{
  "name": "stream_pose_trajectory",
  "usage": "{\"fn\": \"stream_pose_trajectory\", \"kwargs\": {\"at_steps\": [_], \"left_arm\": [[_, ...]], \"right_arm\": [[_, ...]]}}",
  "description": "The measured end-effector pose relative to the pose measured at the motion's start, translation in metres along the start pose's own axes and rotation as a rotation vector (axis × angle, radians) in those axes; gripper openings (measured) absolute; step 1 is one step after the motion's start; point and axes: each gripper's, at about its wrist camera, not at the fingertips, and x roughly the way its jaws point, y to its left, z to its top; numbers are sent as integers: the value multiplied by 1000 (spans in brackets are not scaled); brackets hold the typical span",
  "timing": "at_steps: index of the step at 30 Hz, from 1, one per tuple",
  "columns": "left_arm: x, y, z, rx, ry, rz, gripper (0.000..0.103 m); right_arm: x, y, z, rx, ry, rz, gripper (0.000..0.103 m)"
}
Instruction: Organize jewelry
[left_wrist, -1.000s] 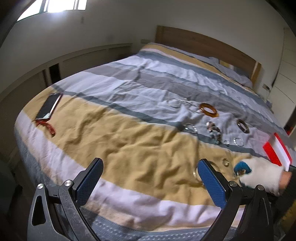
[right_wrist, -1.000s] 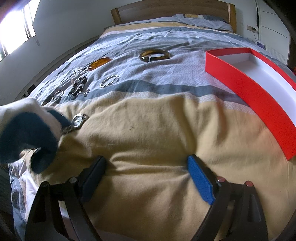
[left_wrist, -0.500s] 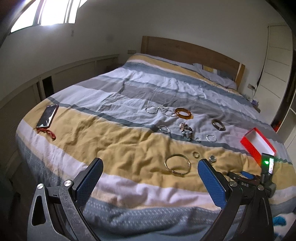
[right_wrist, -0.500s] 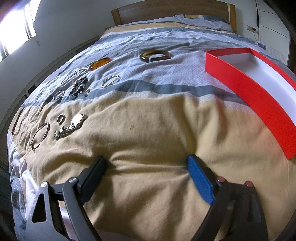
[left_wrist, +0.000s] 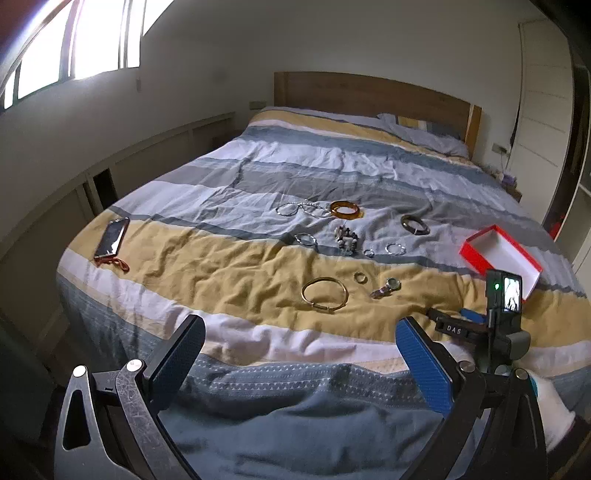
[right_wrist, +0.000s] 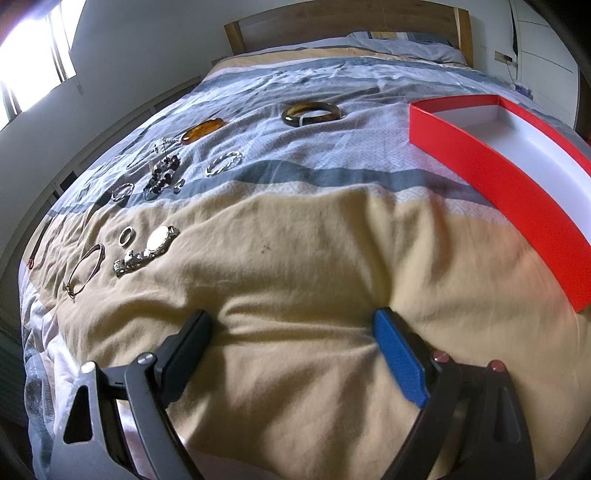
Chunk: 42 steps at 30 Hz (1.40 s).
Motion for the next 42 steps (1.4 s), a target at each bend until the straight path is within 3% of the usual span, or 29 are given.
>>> {"fn": "stream_pose_trajectory", "kwargs": {"at_steps": [6,11,17,23,31,35,42], "left_arm": [[11,7,4,-63,17,40,101],[55,20,16,-102,85,42,101],[155,44,68,-121,131,50,101],[293,79,137,-173,155,104,101],[418,81,175,-167,211,122,101],[444,81,164,-155,295,158,101],[398,107,133,-144,340,273,101]], "right_arm": [[1,1,0,-4,0,-3,90],[1,1,0,-6,-2,-2,90],[1,3,1,-10,-3,-8,90],[6,2,6,-11,3,-1,90],[11,1,9,-13,7,4,91],[15,1,11,-19,8,7,93],[14,1,11,-19,6,7,94]]}}
